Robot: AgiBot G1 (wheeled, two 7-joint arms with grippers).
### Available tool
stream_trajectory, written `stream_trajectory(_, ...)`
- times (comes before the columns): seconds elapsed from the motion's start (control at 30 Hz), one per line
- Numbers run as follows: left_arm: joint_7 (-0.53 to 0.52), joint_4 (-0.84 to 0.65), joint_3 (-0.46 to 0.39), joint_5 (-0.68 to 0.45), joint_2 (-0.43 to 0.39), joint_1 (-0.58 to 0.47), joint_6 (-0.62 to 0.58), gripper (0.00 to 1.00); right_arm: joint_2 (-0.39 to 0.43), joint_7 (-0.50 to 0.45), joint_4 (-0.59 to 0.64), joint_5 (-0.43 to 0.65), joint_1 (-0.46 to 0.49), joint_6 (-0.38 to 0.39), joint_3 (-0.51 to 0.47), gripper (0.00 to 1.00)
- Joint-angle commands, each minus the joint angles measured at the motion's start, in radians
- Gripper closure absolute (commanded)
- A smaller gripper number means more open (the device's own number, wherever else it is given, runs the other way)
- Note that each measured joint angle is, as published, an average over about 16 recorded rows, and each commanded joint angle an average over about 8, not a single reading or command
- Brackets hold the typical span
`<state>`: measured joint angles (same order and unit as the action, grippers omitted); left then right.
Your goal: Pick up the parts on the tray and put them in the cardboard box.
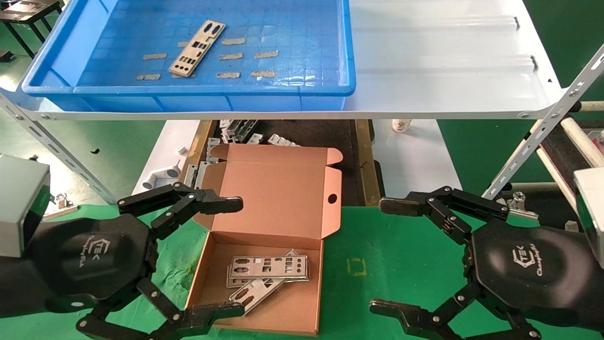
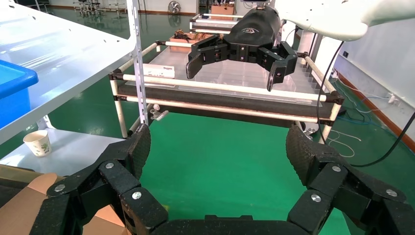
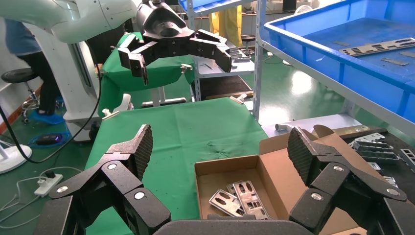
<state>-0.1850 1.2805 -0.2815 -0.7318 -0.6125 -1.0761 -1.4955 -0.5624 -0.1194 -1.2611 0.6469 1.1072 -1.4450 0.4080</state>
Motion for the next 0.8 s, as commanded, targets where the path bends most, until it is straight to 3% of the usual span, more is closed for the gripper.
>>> stream_trajectory(0.03,0.0,0.0,0.0,0.0,0.0,0.0,0.0,0.0,0.0,0.0,0.0,0.0,0.0,0.0,0.0,0.0)
stream_trajectory(0.8,0.0,0.0,0.0,0.0,0.0,0.0,0.0,0.0,0.0,0.0,0.0,0.0,0.0,0.0,0.0,0.0)
